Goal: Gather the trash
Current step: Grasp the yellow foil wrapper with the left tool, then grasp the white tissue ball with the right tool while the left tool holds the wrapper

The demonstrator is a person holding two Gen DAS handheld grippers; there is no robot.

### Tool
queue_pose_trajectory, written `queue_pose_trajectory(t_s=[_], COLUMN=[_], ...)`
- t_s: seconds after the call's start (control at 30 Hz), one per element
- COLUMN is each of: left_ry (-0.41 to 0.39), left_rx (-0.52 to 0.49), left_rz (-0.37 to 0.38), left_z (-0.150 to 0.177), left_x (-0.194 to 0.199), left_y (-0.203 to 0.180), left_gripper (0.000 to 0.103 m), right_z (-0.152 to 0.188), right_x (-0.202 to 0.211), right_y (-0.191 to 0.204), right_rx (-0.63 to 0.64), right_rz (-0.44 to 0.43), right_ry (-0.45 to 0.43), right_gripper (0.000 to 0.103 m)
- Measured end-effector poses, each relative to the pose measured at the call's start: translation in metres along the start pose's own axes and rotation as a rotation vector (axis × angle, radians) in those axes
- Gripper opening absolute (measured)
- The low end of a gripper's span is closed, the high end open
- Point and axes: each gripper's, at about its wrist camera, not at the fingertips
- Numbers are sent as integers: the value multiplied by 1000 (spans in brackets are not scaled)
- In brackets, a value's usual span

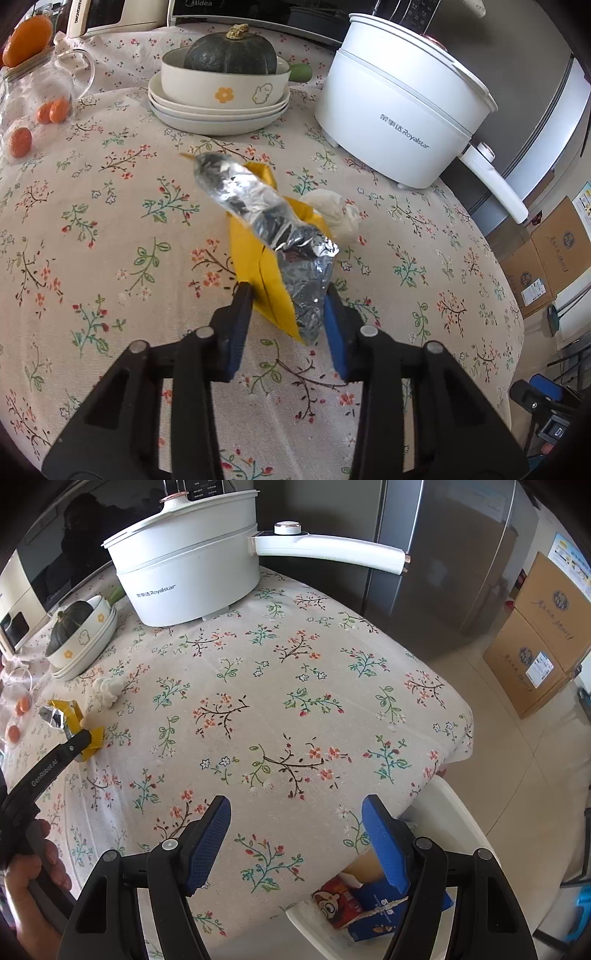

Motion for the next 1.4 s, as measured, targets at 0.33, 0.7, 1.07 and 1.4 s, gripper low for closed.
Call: queue_pose_trajectory(t_s=[0.33, 0.7, 1.07, 1.4], left_ry=[3, -15, -68, -79], left_rx=[-5, -46, -152, -116], left_rz=[-28, -51, -96, -99], left_z=[-4, 5, 11, 3], left_x=[48, 106, 141, 143], left_y=[51, 102, 127, 147], left_gripper=[2, 2, 2, 2], right_z=[7, 8, -41, -76], right_x=[10, 12, -49, -93], right_y=[40, 110, 193, 209], right_rx=[61, 88, 143, 148], right_rz=[-17, -177, -213, -167], right_ry=[-28, -67, -88, -87], right_gripper=[75, 75, 72, 55])
Point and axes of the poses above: each gripper's, at about its wrist camera, not at the fingertips, and x roughly against the way its jaws point, y to its left, z to its underside, and after that the axes turned 5 degrees about -z, right-handed
